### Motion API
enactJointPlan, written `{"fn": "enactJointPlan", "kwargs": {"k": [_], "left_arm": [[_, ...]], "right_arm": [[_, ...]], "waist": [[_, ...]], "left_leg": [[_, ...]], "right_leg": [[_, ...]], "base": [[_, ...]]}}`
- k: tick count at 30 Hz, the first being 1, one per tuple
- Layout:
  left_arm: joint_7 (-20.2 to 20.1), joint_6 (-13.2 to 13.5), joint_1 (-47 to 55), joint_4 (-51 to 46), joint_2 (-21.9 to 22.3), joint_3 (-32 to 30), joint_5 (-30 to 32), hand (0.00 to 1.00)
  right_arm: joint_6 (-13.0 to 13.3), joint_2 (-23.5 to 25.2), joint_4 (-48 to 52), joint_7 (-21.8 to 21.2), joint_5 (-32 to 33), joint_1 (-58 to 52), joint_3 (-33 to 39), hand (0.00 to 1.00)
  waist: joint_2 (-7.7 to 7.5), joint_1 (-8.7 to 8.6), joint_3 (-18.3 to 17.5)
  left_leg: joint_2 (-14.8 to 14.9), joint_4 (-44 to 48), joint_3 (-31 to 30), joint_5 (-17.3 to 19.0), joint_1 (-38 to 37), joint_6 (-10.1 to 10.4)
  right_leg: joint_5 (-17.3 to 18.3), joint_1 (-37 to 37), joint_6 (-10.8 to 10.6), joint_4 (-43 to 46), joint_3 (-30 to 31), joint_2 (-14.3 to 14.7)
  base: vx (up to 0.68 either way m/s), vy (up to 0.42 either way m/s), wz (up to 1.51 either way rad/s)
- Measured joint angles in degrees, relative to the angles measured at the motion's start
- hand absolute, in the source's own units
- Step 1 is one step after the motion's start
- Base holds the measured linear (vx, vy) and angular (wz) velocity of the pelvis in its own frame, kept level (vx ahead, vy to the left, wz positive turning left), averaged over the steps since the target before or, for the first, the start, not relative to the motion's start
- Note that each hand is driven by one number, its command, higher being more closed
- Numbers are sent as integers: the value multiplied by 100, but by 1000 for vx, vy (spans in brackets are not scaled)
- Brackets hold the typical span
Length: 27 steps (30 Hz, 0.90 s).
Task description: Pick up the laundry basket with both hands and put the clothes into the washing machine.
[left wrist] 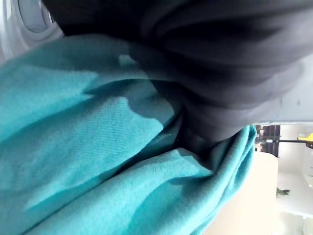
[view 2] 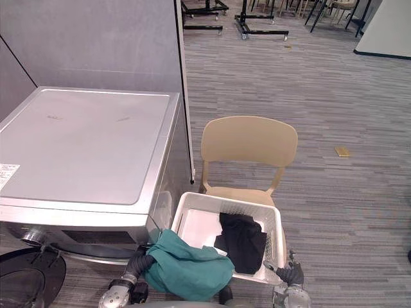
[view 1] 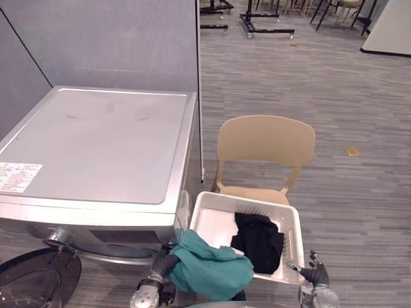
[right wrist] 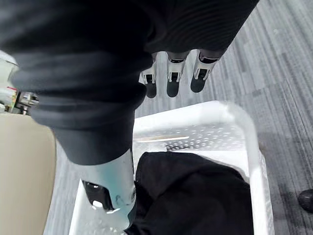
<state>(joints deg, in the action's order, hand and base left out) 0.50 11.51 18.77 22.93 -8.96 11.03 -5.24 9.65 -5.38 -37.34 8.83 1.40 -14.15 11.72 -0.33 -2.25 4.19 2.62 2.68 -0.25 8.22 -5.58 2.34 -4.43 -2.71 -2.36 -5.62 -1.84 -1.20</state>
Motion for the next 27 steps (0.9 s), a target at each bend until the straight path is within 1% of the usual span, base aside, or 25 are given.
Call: {"fn": "enactJointPlan", "kwargs": {"k": [3,4,5,6,7,8,10,11,12,13,14,15,16,17,18,19,20,21,22,23,24,25,26,27], "left_arm": [[103,1,-143,1,67,-19,37,100],[126,1,-242,-5,128,-16,37,100],[174,1,-319,-45,177,-13,33,100],[233,1,-351,-99,226,-2,31,100],[259,1,-369,-160,260,2,31,100],[335,3,-466,-186,328,26,29,100],[344,4,-536,-188,367,101,30,100],[356,4,-578,-182,421,260,31,100],[357,16,-610,-202,432,383,30,100],[379,11,-638,-182,418,463,32,100],[396,36,-725,-201,356,500,32,100],[441,33,-919,-72,377,707,34,100],[472,33,-1083,33,426,885,37,100],[485,37,-1258,83,442,1103,73,100],[480,48,-1322,84,433,1191,96,100],[485,81,-1385,130,408,1254,142,100],[498,105,-1426,207,393,1316,146,100],[506,106,-1428,247,401,1335,146,100],[519,105,-1341,277,345,1356,143,100],[541,111,-1314,374,263,1372,143,100],[568,112,-1315,418,237,1373,146,100],[591,115,-1320,475,202,1361,146,100],[600,123,-1336,509,165,1366,150,100],[598,128,-1342,552,148,1367,153,100]], "right_arm": [[-4,104,22,92,-96,-90,-98,0],[-12,114,70,134,-127,-131,-102,0],[-11,107,83,173,-137,-187,-102,0],[-22,101,107,244,-139,-196,-101,0],[-76,116,237,275,-140,-198,-103,0],[-133,145,489,401,-159,-293,-94,0],[-149,142,591,523,-201,-305,-70,0],[-178,96,739,639,-221,-310,51,0],[-229,69,731,709,-271,-332,84,0],[-230,53,752,756,-365,-428,82,0],[-214,110,852,762,-453,-430,77,0],[-229,115,1095,813,-584,-421,87,0],[-232,117,1323,856,-681,-476,104,0],[-231,144,1590,892,-908,-471,116,0],[-227,151,1729,901,-1027,-451,114,0],[-225,222,1911,904,-1271,-370,20,0],[-213,305,2179,921,-1468,-359,-136,0],[-209,324,2301,930,-1548,-363,-227,0],[-189,311,2495,938,-1608,-385,-426,0],[-140,298,2598,912,-1620,-426,-572,0],[-127,295,2617,871,-1619,-441,-634,0],[-128,274,2619,780,-1618,-441,-775,0],[-128,240,2606,699,-1605,-458,-899,0],[-125,229,2579,614,-1541,-452,-975,0]], "waist": [[-11,-4,101],[-10,1,184],[-14,-3,215],[-4,8,216],[0,29,219],[-39,-11,284],[14,-9,326],[137,-80,378],[227,-148,395],[1,-315,204],[59,-353,173],[111,-373,215],[189,-451,229],[278,-553,212],[286,-566,207],[196,-570,223],[82,-527,267],[42,-490,289],[16,-460,308],[26,-485,331],[3,-488,339],[-57,-479,371],[-80,-483,392],[-62,-477,401]], "left_leg": [[15,229,-297,26,224,43],[24,369,-448,34,361,64],[47,442,-444,80,530,110],[151,494,-243,216,697,153],[323,546,188,321,846,193],[645,994,1108,412,1023,68],[950,1752,1638,318,1193,-134],[1128,2240,1914,-7,1395,-176],[1094,2241,2003,-69,1502,-187],[817,1233,1753,-223,1158,-106],[939,1549,2119,-35,1148,-235],[1243,1914,2811,77,961,-229],[1240,1454,3096,-71,645,39],[1069,674,3183,-233,410,368],[989,334,3240,-293,325,463],[846,-94,3161,-446,244,478],[723,-174,3013,-527,282,419],[677,-189,2965,-539,287,393],[573,-235,2813,-517,317,297],[468,-262,2617,-495,337,252],[413,-254,2516,-489,332,231],[322,-206,2316,-499,382,157],[265,-127,2068,-573,466,88],[232,-125,1971,-612,477,65]], "right_leg": [[112,23,62,142,-311,-4],[235,107,97,361,-493,-14],[367,268,126,593,-615,-27],[460,461,152,817,-709,-31],[495,584,175,932,-868,-55],[546,738,252,1116,-1096,-221],[668,861,281,1415,-1270,-312],[930,903,195,1774,-1506,-312],[1008,883,248,1798,-1617,-329],[869,876,336,1465,-1900,-531],[772,829,260,1428,-2194,-585],[732,822,305,1511,-2507,-616],[734,811,305,1606,-2780,-650],[734,783,305,1659,-3112,-717],[735,766,302,1657,-3233,-741],[717,749,264,1660,-3377,-831],[671,724,195,1661,-3400,-925],[643,717,155,1662,-3311,-949],[616,724,119,1658,-2761,-934],[690,733,167,1630,-1888,-910],[807,740,211,1612,-1447,-879],[981,748,41,1571,-812,-788],[994,647,21,1566,-530,-702],[995,609,7,1583,-593,-724]], "base": [[-87,-51,54],[-88,-52,72],[-138,-63,74],[-122,-56,62],[-121,-74,88],[-76,-46,83],[-39,-7,73],[-32,-46,100],[-69,-13,138],[-38,-11,126],[-13,43,139],[4,52,138],[-58,127,170],[-85,174,141],[-126,215,125],[-151,165,87],[-162,132,68],[-216,115,49],[-209,135,56],[-180,141,67],[-74,81,86],[-34,8,96],[-23,-9,98],[-7,-12,81]]}}
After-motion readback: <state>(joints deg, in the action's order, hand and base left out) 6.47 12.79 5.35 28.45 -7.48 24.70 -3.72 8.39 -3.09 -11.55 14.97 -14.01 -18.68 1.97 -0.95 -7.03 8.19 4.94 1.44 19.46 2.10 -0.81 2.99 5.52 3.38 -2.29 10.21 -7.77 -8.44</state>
